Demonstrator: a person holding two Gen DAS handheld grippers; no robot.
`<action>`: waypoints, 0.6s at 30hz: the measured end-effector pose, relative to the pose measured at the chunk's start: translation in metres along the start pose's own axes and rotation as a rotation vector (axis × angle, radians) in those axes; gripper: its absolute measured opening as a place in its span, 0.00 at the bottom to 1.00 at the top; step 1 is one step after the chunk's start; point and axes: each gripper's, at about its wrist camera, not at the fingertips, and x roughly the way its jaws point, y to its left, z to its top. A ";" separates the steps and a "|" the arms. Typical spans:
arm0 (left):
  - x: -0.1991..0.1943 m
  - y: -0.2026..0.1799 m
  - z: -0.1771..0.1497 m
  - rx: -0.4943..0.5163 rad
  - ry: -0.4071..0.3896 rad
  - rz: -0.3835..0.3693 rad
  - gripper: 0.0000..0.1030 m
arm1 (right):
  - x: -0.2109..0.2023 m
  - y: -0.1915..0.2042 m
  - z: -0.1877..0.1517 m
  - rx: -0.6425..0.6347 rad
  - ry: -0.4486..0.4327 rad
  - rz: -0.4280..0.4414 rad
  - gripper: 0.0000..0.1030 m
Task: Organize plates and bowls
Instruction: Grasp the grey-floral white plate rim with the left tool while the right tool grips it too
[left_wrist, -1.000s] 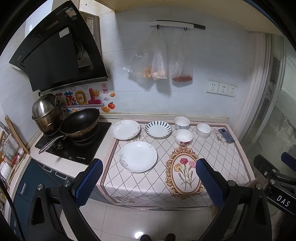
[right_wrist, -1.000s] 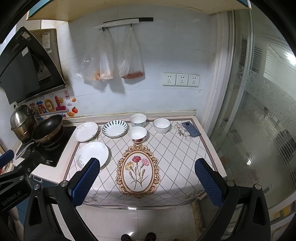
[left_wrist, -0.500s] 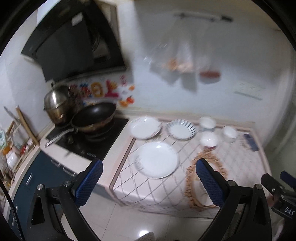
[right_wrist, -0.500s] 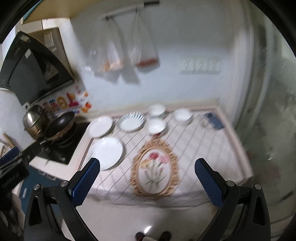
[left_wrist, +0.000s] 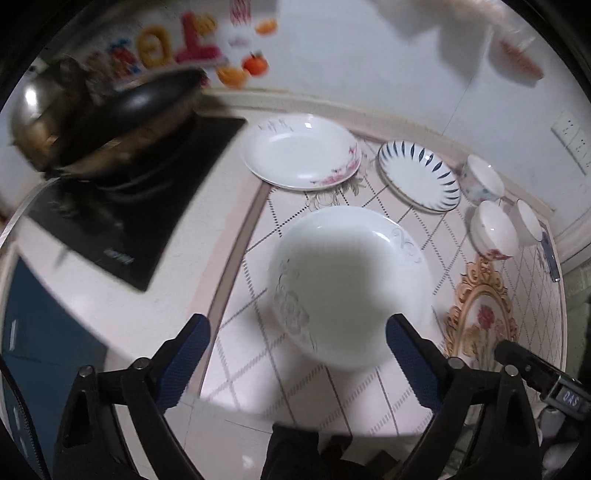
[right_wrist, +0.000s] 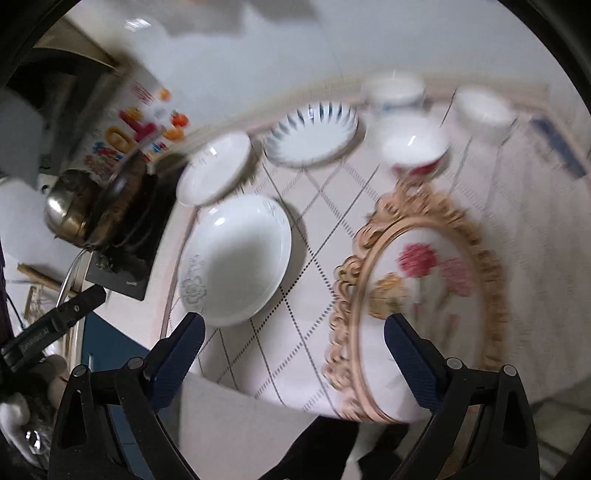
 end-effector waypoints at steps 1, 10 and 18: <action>0.016 0.004 0.007 0.009 0.025 -0.010 0.93 | 0.017 0.000 0.007 0.028 0.027 0.034 0.93; 0.114 0.020 0.048 0.085 0.192 -0.074 0.68 | 0.132 -0.009 0.052 0.146 0.140 0.082 0.57; 0.140 0.017 0.050 0.146 0.240 -0.117 0.38 | 0.169 -0.009 0.062 0.171 0.186 0.093 0.15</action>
